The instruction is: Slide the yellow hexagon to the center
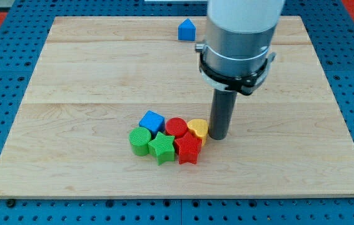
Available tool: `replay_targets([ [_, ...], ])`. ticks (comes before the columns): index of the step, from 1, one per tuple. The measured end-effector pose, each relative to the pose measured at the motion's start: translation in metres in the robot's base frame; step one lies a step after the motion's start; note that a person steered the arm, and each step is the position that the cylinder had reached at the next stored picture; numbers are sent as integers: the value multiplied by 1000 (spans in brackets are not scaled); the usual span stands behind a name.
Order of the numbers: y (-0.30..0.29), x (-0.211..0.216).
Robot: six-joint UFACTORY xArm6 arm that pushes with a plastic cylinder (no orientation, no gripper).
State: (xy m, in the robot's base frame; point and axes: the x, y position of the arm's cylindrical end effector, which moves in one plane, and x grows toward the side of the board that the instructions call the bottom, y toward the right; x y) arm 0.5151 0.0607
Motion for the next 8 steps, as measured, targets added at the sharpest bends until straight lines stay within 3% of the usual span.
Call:
replay_targets([
  [2, -17, 0],
  [3, 5, -4],
  [5, 114, -94],
  [8, 166, -250],
])
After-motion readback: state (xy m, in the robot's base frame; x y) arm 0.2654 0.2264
